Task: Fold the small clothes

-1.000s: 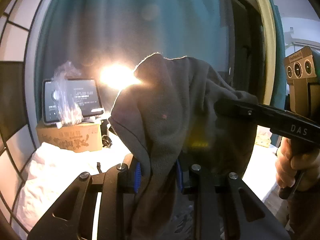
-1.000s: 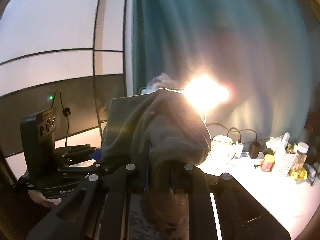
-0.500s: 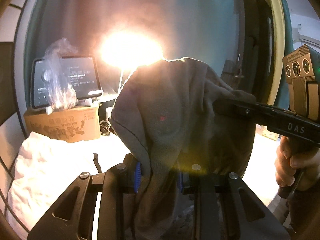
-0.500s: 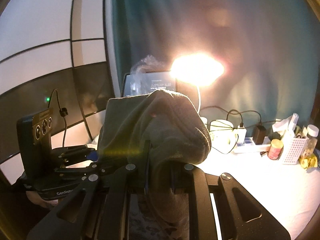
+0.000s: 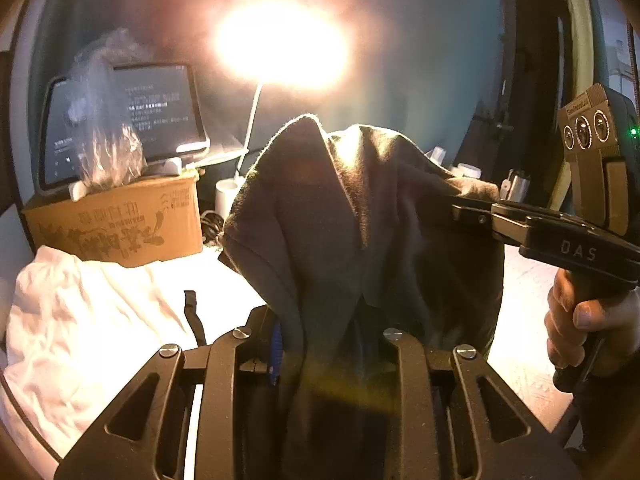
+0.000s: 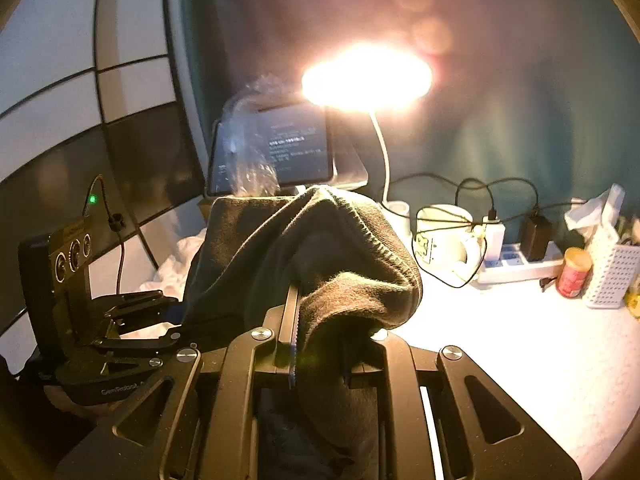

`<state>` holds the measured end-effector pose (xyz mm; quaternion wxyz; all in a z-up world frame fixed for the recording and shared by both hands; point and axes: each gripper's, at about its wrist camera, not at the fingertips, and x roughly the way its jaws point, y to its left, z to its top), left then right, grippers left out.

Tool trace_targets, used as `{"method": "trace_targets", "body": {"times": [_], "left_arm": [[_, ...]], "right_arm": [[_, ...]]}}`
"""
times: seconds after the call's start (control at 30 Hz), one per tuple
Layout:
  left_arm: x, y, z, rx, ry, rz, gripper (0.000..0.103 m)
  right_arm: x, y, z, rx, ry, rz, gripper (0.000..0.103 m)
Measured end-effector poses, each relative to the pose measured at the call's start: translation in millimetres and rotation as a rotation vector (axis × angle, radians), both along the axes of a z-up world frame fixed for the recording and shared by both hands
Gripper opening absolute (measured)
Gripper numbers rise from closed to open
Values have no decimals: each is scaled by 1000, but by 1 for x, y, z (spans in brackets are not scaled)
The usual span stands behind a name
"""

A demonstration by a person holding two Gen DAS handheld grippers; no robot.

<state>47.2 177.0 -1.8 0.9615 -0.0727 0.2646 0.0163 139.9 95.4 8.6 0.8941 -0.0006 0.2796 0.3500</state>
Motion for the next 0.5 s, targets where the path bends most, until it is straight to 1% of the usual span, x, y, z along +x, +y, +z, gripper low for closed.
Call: {"method": "trace_targets", "body": {"times": [0.13, 0.5], "left_arm": [[13, 7, -9, -9, 32, 9, 26], [46, 30, -40, -40, 140, 38, 26]], "right_arm": [[19, 1, -13, 3, 32, -3, 17], [71, 8, -63, 2, 140, -5, 17]]}}
